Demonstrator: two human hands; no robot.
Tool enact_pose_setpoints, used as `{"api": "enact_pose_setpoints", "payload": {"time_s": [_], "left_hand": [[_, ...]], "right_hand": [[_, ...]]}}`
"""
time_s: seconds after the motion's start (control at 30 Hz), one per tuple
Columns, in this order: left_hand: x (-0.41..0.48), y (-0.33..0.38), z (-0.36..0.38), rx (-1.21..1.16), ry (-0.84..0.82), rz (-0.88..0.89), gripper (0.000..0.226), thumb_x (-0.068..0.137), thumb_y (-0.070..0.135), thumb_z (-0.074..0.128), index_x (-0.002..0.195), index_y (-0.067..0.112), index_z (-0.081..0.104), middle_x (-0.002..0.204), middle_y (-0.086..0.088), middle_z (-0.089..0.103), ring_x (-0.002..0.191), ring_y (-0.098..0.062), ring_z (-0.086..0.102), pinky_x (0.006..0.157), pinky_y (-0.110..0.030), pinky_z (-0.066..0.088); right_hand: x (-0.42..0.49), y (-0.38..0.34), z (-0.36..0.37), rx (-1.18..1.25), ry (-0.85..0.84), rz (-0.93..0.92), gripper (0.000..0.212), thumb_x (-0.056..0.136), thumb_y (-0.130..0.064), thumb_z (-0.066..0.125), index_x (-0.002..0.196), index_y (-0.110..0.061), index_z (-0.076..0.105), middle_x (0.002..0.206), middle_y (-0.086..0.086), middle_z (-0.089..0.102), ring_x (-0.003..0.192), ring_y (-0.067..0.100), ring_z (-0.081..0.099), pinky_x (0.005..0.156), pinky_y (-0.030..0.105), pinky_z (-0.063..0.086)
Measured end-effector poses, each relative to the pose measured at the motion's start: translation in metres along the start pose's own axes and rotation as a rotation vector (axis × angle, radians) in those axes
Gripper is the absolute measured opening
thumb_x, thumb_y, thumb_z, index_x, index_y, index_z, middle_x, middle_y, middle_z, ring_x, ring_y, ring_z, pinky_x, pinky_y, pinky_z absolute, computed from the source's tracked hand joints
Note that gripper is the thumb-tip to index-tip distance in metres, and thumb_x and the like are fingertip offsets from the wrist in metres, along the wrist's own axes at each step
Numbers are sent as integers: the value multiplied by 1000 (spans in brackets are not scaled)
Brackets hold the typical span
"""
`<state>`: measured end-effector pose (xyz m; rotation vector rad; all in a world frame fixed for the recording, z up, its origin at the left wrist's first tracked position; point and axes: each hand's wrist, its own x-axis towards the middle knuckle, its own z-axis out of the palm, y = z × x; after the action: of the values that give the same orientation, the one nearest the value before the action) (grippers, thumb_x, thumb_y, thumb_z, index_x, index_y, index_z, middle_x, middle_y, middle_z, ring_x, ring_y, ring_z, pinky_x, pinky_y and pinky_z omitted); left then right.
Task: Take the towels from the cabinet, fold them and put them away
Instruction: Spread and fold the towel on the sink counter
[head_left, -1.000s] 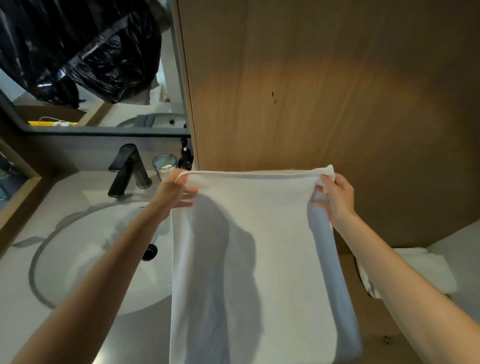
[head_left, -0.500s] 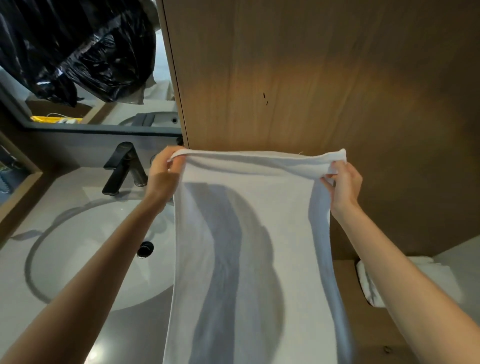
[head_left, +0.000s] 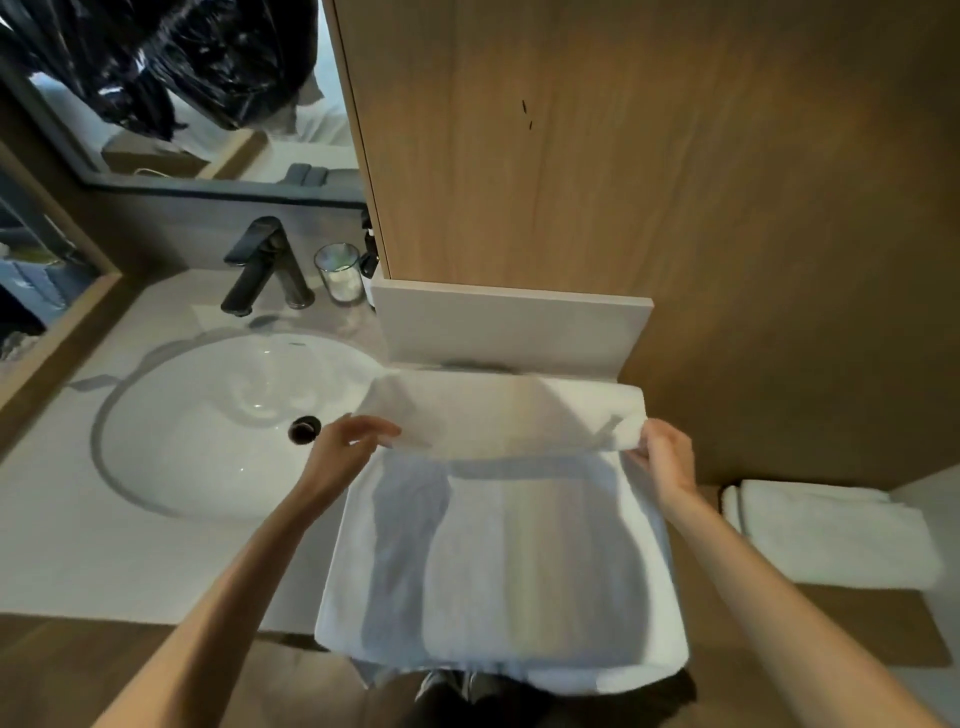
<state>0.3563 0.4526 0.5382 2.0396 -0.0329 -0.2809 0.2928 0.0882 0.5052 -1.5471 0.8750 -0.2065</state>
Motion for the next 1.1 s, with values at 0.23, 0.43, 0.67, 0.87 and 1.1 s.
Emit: {"api": "enact_pose_setpoints", "payload": {"time_s": [0.23,0.43,0.67,0.87,1.1], "left_hand": [[-32,-25,16,503,51,-64,7,78,24,72,83,30,72,118,-12,55,114,-31,48,92,-36,41],[-47,-34,58,966,-199,201,70,70,57,74,134,42,47,140,-2,36,125,-35,35,97,-47,44],[-29,-56,63,806,-79,282,53,77,48,74,126,39,56,133,0,48,121,-34,46,96,-47,44],[19,-54,64,667,-81,318,48,82,33,73,127,26,59,134,-10,48,127,-35,42,106,-45,34],[47,-49,70,703,16,300,42,88,30,66,129,27,57,137,-5,47,127,-34,41,93,-47,46]], "right_hand": [[-20,25,-12,-658,-113,-423,32,91,-56,50,86,-27,62,99,-8,58,100,22,44,82,37,34],[-37,31,13,-1284,-507,-512,74,69,-47,74,136,-37,45,142,-7,35,123,30,37,98,38,39],[-12,51,25,-1358,-598,-505,71,90,-40,57,151,-38,21,162,5,1,141,41,17,115,50,18],[13,30,43,-1257,-558,-498,60,93,-30,54,149,-33,31,162,6,9,142,44,14,114,56,18],[40,14,49,-1077,-511,-586,41,90,-22,61,130,-23,55,147,12,41,133,47,32,110,58,25]]}}
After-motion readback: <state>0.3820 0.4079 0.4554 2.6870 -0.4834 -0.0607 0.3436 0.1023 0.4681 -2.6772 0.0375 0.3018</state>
